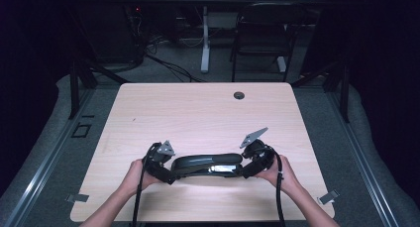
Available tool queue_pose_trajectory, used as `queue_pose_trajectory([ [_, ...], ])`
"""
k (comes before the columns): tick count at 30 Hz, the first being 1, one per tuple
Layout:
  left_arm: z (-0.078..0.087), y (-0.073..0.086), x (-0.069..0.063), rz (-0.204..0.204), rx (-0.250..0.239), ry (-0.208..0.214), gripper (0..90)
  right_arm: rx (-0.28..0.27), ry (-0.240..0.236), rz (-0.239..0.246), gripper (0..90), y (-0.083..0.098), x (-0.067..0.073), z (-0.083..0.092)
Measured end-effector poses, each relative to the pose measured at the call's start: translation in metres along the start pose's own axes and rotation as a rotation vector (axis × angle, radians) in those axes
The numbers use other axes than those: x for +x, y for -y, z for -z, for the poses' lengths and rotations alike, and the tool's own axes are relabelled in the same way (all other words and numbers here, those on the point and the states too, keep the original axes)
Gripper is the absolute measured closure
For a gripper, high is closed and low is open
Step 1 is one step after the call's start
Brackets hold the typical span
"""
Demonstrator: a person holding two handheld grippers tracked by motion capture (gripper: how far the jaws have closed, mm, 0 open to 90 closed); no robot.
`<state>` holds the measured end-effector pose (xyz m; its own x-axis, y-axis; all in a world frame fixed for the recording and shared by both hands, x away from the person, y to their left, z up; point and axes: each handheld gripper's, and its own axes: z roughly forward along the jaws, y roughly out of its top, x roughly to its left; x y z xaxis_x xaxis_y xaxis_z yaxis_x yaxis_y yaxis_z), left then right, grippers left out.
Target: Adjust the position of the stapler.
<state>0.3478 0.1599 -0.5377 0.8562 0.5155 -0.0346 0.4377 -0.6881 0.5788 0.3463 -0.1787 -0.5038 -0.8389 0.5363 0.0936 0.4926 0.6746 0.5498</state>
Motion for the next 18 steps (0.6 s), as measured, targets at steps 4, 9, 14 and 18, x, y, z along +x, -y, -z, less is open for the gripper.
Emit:
queue_pose_trajectory([
  [4,0.01,0.001,-0.003,0.029,-0.026,-0.045,9.1,-0.022,0.032,-0.038,25.4,0.011,-0.001,0.005],
  [9,0.021,0.003,-0.008,0.083,-0.064,-0.075,7.8,-0.032,0.036,-0.045,37.0,0.022,0.005,0.006],
  [14,0.03,0.001,-0.015,0.122,-0.12,-0.079,11.9,-0.031,0.07,-0.027,49.0,0.029,0.013,0.003],
  [18,0.034,-0.001,-0.024,0.139,-0.155,-0.079,16.7,-0.04,0.089,-0.011,63.7,0.034,0.014,-0.003],
])
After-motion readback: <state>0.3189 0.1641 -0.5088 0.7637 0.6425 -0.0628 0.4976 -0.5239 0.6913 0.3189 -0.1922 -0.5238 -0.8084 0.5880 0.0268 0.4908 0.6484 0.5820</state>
